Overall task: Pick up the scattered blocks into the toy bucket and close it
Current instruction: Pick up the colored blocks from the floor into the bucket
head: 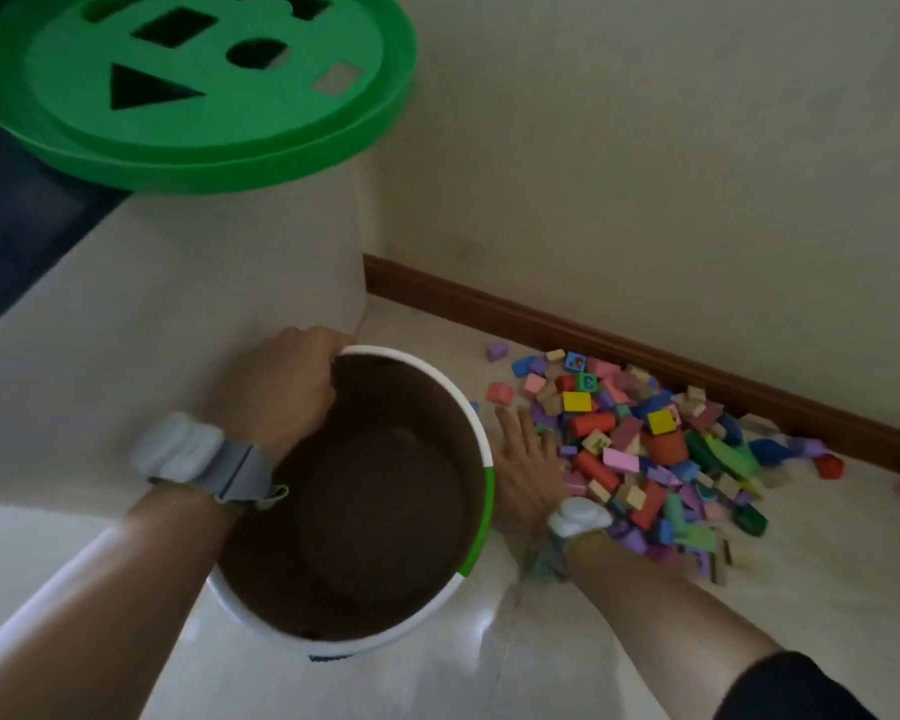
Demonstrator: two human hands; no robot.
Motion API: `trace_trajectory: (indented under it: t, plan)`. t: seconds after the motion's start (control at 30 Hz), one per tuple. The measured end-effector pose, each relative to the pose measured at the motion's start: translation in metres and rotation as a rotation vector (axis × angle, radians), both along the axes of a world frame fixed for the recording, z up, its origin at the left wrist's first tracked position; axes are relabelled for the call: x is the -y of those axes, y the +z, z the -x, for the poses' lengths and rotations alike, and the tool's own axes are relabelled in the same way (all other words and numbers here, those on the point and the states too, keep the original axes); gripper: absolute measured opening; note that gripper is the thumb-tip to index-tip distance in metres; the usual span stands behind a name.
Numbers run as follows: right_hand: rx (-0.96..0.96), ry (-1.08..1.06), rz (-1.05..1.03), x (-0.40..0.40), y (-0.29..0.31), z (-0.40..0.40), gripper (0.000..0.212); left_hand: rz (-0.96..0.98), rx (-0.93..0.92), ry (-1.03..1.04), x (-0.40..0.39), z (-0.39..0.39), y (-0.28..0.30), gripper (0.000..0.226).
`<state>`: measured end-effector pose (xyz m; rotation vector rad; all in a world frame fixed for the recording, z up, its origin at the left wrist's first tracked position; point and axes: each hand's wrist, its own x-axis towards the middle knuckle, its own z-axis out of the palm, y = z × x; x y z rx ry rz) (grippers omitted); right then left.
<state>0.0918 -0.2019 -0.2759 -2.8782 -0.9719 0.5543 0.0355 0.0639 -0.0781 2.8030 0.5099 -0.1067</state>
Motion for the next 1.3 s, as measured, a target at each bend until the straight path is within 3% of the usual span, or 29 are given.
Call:
trace_trajectory:
  t: [0.13,0.27,0.3,0.47,0.67,0.83,1.03,1.2,1.3]
  plan:
    - [0.100,-0.005,-0.139,-0.012,-0.016,-0.001,0.097,-0.060,0.057,0.031,-0.011,0.008,-0.005,0.045]
    - [0.148,0.006,-0.262,-0.026,-0.015,-0.021,0.075,-0.103,0.102,0.000,-0.011,0.010,-0.005,0.040]
    - [0.132,0.005,-0.243,-0.029,-0.012,-0.030,0.069,-0.110,0.105,-0.003,-0.010,0.009,-0.004,0.038]
    - [0.184,0.007,-0.002,-0.048,-0.020,-0.075,0.076,-0.165,0.103,-0.022,-0.012,0.008,-0.009,0.031]
    - [0.139,-0.110,0.064,-0.055,-0.023,-0.109,0.075,-0.187,0.107,-0.025,-0.011,0.007,-0.011,0.026]
    - [0.236,-0.081,0.125,-0.056,-0.019,-0.098,0.064,-0.175,0.111,-0.002,-0.008,0.008,-0.009,0.031]
    - [0.252,-0.087,0.207,-0.058,-0.010,-0.069,0.089,-0.194,0.098,0.012,-0.007,0.008,-0.009,0.033]
    - [0.283,-0.019,0.176,-0.044,-0.023,-0.065,0.053,-0.206,0.122,0.005,-0.007,0.008,-0.010,0.035]
    - [0.247,-0.007,0.171,-0.040,-0.027,-0.069,0.049,-0.218,0.127,0.001,-0.007,0.008,-0.010,0.040]
